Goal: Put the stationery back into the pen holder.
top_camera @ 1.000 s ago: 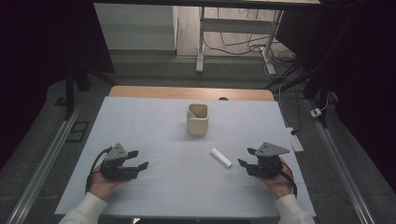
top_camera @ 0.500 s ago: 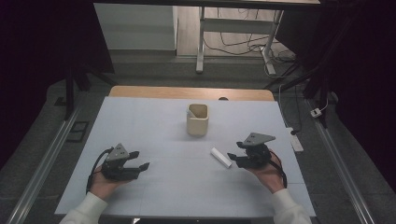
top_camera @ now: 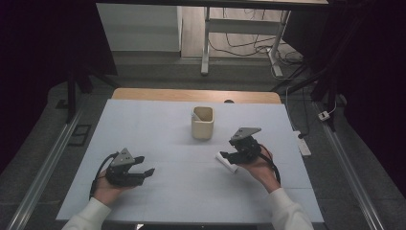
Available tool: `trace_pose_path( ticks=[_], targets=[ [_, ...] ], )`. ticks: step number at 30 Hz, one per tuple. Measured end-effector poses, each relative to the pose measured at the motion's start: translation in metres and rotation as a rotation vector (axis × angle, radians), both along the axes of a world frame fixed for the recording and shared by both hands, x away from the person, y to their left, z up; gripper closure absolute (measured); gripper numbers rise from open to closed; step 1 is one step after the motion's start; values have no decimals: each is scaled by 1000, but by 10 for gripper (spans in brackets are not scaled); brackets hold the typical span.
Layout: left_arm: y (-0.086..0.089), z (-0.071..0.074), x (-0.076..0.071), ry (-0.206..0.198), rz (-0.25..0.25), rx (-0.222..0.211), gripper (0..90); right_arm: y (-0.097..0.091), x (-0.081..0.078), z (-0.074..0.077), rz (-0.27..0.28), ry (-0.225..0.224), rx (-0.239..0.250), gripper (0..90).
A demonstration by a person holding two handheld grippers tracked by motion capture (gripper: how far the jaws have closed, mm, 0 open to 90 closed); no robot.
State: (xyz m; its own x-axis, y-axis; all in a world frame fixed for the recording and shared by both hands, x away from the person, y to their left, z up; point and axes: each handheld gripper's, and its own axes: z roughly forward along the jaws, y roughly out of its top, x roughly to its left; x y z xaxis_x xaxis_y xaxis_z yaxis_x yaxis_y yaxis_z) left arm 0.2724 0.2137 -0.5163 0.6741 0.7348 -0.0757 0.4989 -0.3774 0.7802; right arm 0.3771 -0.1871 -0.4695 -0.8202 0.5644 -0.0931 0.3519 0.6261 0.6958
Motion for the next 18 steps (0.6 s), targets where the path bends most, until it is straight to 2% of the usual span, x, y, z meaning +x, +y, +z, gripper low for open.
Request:
trace_pose_path(
  ticks=[6, 7, 18],
  targets=[
    [-1, 0, 0, 1, 0, 0, 348, 7, 11, -7, -4, 60, -21, 366],
    [-1, 0, 0, 1, -1, 1, 348, 8, 13, -9, -6, 82, -32, 354],
    [0, -1, 1, 7, -2, -3, 348, 25, 28, -24, -2, 182, -107, 312]
  ],
)
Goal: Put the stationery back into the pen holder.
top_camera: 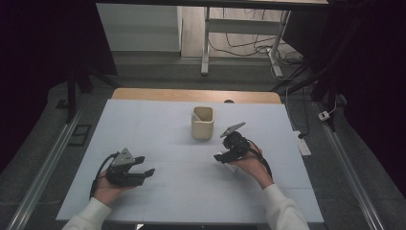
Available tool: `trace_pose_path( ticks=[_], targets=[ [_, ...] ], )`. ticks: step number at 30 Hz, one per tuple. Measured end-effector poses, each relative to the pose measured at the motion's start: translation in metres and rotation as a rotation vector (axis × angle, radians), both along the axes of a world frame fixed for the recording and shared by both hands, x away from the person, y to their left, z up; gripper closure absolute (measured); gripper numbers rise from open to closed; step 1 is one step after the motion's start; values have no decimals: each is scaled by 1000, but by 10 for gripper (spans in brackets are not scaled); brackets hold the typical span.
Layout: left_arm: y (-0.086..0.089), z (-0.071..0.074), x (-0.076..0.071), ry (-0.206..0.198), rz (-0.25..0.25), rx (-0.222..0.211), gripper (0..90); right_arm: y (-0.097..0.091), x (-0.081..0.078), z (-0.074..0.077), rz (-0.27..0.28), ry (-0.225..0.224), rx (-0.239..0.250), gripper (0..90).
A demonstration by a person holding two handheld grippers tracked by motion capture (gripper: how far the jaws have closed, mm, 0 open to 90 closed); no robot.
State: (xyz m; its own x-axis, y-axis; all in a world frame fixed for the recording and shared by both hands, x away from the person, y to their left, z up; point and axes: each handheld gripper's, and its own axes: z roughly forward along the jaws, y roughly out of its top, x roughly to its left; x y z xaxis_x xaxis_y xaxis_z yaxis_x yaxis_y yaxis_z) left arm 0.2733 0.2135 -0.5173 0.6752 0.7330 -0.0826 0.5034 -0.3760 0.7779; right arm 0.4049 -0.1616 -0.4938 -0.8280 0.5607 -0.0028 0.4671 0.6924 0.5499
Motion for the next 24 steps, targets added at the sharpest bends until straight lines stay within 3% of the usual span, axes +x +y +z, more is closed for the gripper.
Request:
trace_pose_path(
  ticks=[9, 15, 20, 24],
  targets=[
    [0, 0, 0, 1, 2, 5, 347, 4, 5, -9, -17, 35, -48, 372],
    [0, 0, 0, 1, 2, 5, 346, 4, 6, -13, -10, 54, -76, 505],
    [0, 0, 0, 1, -1, 6, 346, 3, 6, -11, -19, 70, -67, 657],
    [0, 0, 0, 0, 0, 3, 346, 1, 6, -10, -19, 64, -70, 659]
  ],
)
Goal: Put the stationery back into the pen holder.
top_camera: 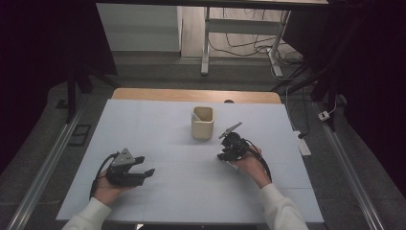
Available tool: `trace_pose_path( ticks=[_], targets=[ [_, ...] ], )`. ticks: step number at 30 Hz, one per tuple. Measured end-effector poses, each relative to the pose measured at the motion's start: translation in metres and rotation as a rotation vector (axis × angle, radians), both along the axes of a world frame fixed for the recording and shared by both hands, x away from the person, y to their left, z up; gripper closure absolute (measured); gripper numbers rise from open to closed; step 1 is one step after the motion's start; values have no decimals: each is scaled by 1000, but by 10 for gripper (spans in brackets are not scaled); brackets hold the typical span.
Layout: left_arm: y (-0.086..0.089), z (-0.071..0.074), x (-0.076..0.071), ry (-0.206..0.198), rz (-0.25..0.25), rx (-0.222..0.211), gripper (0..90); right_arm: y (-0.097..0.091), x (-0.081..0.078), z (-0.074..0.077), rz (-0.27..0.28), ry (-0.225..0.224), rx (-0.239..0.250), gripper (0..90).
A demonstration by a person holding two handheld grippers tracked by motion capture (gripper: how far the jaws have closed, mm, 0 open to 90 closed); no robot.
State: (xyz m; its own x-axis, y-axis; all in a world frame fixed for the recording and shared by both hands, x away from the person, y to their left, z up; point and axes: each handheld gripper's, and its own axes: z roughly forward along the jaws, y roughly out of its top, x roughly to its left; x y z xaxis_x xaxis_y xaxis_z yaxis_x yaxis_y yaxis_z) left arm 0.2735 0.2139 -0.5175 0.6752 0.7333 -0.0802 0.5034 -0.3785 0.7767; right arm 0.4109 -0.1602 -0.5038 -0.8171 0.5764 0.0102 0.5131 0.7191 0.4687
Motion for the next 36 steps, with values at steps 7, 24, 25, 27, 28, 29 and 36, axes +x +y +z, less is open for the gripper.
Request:
trace_pose_path(
  ticks=[7, 24, 25, 27, 28, 29, 36],
  targets=[
    [0, 1, 0, -2, 2, -1, 346, -6, -2, 12, -4, -38, 46, 664],
    [1, 1, -1, -5, 2, 0, 346, -26, -8, 45, -58, -158, 208, 665],
    [1, 1, -1, -4, 2, 0, 346, -27, -9, 46, -60, -165, 218, 665],
    [1, 1, -1, -5, 3, 1, 346, -30, -9, 49, -68, -180, 241, 665],
    [1, 1, -1, -5, 3, 0, 346, -31, -9, 51, -73, -188, 250, 665],
    [1, 1, -1, -5, 3, -1, 346, -32, -9, 52, -82, -196, 264, 664],
    [1, 1, -1, -7, 6, -2, 346, -41, -12, 61, -108, -253, 347, 664]
  ],
)
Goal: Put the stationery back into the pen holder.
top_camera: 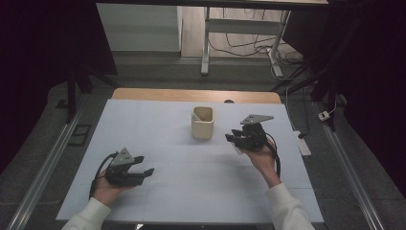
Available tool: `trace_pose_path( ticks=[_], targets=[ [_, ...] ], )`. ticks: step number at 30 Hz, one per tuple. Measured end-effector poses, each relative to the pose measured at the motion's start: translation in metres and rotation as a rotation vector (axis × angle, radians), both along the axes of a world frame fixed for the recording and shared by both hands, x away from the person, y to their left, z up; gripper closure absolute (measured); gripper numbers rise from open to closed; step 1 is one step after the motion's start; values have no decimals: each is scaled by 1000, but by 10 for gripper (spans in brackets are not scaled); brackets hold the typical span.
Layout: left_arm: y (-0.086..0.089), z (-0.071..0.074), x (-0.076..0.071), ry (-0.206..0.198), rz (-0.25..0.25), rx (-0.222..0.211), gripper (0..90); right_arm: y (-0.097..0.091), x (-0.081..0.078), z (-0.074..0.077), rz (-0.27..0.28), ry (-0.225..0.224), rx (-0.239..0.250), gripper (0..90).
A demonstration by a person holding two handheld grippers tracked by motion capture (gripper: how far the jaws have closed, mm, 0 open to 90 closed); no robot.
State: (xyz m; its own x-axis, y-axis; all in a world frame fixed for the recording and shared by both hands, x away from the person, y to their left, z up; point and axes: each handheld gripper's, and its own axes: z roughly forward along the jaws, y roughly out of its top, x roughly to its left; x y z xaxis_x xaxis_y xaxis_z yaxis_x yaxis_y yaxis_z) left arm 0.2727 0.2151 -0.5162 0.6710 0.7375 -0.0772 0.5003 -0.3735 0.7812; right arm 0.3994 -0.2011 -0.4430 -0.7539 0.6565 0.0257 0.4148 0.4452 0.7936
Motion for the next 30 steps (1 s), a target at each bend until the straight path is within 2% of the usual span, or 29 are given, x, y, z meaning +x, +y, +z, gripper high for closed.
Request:
trace_pose_path(
  ticks=[10, 19, 23, 26, 28, 30],
  targets=[
    [0, 0, 0, 0, -1, 3, 344, -7, -6, 14, -25, -82, 101, 664],
    [0, 0, 0, 1, 2, 0, 338, -9, -10, 24, -31, -135, 164, 664],
    [1, 1, 0, 3, 5, -11, 338, -8, -10, 29, -35, -158, 173, 663],
    [2, 1, 0, 4, 5, -16, 338, -6, -7, 34, -37, -161, 209, 664],
    [2, 1, 1, 3, 5, -18, 337, -2, -3, 36, -28, -147, 237, 664],
    [1, 1, 1, 3, 1, -16, 337, 3, 1, 38, -26, -149, 242, 664]
  ],
)
